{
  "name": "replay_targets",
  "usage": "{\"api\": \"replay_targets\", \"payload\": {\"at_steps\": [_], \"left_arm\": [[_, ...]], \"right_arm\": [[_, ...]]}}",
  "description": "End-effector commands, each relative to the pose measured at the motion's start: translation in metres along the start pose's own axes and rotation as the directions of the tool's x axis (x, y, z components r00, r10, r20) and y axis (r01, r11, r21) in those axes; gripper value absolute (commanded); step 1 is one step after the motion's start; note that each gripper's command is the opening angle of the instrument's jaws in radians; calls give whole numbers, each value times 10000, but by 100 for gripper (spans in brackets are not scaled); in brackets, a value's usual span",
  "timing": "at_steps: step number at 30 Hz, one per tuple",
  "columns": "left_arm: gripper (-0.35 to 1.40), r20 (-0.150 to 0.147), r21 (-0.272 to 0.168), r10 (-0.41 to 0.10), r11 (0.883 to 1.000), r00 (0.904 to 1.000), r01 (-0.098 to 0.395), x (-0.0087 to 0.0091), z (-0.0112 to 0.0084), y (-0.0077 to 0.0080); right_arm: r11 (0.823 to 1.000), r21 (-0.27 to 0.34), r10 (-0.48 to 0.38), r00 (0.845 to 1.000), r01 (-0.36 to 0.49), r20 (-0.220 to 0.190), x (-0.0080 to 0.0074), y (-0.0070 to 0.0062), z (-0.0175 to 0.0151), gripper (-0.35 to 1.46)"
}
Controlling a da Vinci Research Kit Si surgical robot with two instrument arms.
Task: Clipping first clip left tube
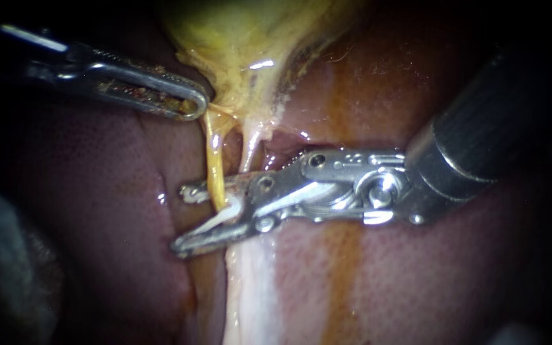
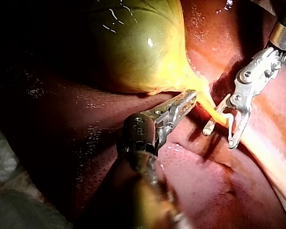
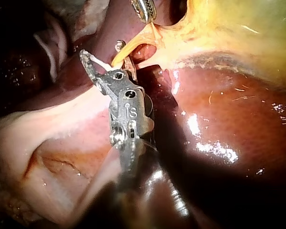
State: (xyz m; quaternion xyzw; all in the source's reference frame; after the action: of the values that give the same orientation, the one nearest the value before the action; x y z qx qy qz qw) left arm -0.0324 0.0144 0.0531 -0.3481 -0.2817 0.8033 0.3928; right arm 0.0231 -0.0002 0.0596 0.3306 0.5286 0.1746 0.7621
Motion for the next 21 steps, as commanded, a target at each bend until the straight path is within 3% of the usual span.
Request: {"api": "replay_targets", "payload": {"at_steps": [1, 11, 21], "left_arm": [[-35, 1, -4, 3, 10000, 10000, -3, 0, 0, -1], [-35, -1, 1, 10, 10000, 10000, -10, -1, 1, -2], [-35, 2, -6, 17, 10000, 10000, -17, -1, 1, -4]], "right_arm": [[10000, 14, 18, 10000, -18, 12, 1, -2, -1, 48], [9988, 485, -28, 10000, 32, -81, 10, -32, 5, 48], [9962, 876, 43, 10000, -43, -3, 15, -51, 5, 48]]}}
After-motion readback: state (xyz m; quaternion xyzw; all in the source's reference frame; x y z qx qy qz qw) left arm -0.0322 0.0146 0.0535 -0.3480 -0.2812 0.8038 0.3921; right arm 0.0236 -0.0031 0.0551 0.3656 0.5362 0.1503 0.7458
